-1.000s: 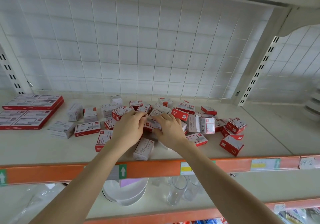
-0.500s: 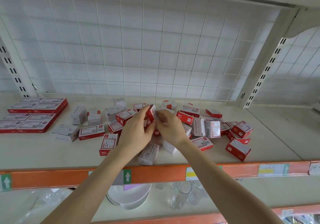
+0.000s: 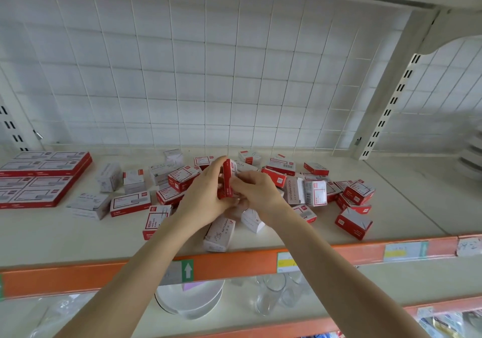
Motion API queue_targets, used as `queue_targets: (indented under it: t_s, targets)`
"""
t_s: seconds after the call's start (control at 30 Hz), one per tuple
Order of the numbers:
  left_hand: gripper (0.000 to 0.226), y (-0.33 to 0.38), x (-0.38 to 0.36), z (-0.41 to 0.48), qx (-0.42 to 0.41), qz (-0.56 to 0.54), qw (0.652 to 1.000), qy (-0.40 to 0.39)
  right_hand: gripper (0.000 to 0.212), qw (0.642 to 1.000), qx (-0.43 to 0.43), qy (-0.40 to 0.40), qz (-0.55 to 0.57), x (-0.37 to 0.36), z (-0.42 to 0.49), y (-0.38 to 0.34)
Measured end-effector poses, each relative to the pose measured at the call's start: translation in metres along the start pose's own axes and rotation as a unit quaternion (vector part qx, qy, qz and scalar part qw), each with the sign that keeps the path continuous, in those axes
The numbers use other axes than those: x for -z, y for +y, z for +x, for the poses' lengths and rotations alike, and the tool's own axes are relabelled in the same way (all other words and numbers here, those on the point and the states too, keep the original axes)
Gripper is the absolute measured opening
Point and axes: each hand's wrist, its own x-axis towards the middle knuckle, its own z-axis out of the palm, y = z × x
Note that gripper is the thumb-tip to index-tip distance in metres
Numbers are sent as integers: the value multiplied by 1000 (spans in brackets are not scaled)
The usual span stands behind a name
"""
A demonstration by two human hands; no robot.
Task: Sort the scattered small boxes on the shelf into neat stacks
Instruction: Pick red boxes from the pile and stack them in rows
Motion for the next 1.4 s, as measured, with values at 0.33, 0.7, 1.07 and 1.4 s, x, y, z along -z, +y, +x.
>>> queue_targets:
  t_s: [0.33,0.7,1.07,1.4]
  targets:
    - [88,-1,29,1,-19,-50,981,-185,21,992,-21,-90,83,23,-10,-2]
    - [62,10,0,-7,-37,52,998,-19,9,958,-79,59,269,19,-23,3]
    - [53,35,-14,-13,-59,186,980,-30,11,993,-4,114,32,49,-53,19]
    - [51,30,-36,-21,-85,204,972,-83,35,882,16,187,-431,95,-67,55]
